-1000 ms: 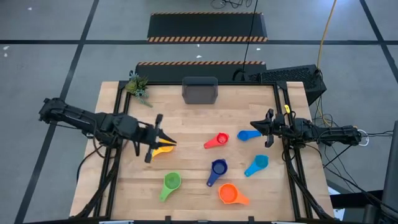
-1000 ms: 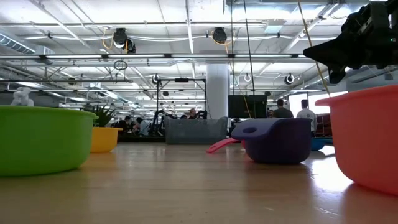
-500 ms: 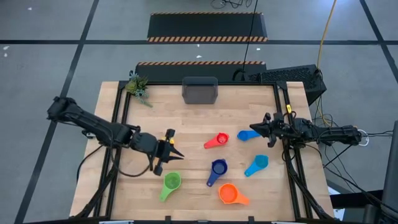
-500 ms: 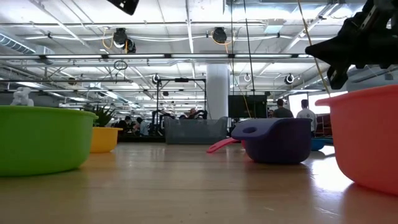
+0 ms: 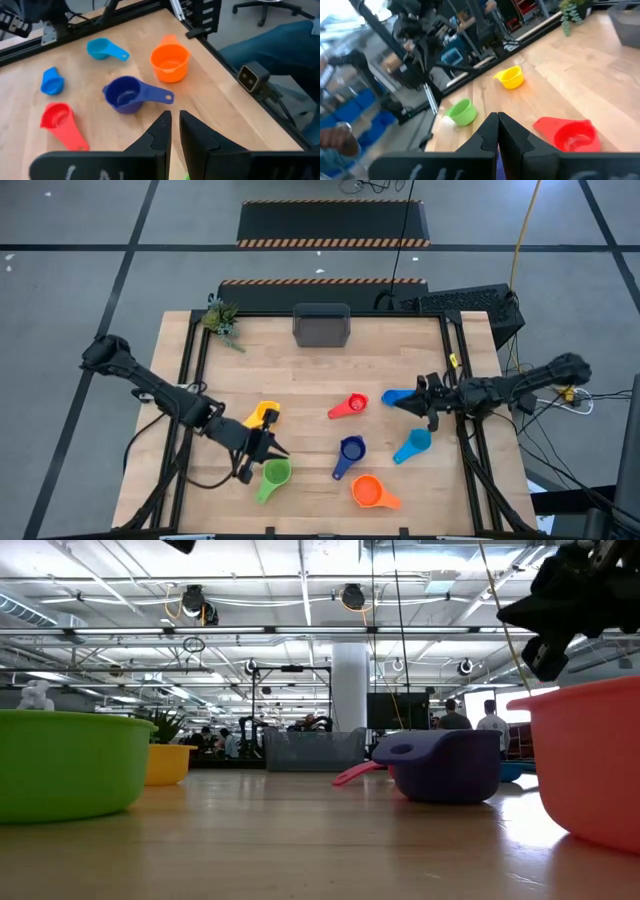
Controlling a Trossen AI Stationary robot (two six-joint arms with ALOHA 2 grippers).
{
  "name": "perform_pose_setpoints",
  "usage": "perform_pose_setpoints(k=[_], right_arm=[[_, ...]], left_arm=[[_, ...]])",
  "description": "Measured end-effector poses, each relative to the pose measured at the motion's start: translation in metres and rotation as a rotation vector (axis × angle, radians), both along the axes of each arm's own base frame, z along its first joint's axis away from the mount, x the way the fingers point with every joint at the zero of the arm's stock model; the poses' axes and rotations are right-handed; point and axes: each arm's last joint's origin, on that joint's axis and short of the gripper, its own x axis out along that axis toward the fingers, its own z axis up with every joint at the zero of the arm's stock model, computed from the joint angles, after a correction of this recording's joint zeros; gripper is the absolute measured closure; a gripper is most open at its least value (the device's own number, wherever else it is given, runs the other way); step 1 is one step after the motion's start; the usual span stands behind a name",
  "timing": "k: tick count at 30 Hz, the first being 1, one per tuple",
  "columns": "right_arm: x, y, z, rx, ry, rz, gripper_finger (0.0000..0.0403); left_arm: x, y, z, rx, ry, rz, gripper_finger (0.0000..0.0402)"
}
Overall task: Nest measuring cups in basket
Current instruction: Prepare the measuring cups
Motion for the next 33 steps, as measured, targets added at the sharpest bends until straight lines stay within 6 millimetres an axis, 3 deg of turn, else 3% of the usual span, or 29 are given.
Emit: perform_pose_setpoints(k=[13,20,27,33], right_arm=[[0.063,0.073,0.061,-0.245,0.106,0.053,0.0403],[0.089,0.113,0.07,-0.314,0.139,0.107,0.0403],[0.104,0.139,0.064,-0.352,0.169,0.124,0.0403],[0.113,0.148,0.052,-0.369,0.18,0.116,0.0403]], left_arm=[[-0.019,-0.032,-0.001,0.032,-0.05,0.064,0.036],[-0.023,-0.073,-0.028,0.091,-0.052,-0.01,0.0352],[-0.036,-0.101,-0.042,0.137,-0.074,0.022,0.0259],[-0.042,-0.117,-0.032,0.135,-0.036,0.0,0.0178]])
